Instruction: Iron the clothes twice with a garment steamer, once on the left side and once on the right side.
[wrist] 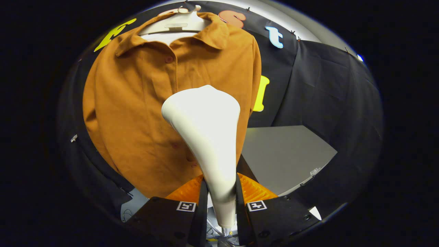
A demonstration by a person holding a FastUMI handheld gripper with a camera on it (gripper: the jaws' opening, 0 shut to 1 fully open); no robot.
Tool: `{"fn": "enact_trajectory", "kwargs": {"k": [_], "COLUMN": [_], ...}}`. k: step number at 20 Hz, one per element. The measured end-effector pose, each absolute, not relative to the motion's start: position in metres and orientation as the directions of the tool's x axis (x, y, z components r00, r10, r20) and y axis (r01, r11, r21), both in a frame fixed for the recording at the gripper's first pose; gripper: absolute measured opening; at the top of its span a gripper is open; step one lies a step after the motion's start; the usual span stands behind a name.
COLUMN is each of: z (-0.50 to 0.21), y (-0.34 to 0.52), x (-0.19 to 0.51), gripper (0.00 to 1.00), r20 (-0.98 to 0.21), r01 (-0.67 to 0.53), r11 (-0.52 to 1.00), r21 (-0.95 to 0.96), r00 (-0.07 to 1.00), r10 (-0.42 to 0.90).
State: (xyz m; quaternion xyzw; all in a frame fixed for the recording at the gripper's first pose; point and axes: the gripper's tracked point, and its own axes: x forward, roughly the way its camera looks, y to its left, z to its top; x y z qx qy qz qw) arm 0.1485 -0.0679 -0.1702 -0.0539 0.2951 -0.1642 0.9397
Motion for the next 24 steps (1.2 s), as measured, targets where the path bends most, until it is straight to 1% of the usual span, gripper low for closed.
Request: {"fn": "enact_trajectory", "kwargs": {"k": [4,11,24], "z": [-0.144,-0.129,-0.157], "y": [-0.032,0.017,0.032], "x": [0.166,0.187,0.204], "gripper": [0.39,0.39,0.39], "r20": [-0.484,-0.443,-0.448], "r01": [0.227,0.181,0.248], "r11": [0.956,0.961,0.921], "r21": [-0.186,-0.208,-0.301], "r00": [0.825,0.859,0.816], "r10": [-0.29,-0.257,-0.366]}}
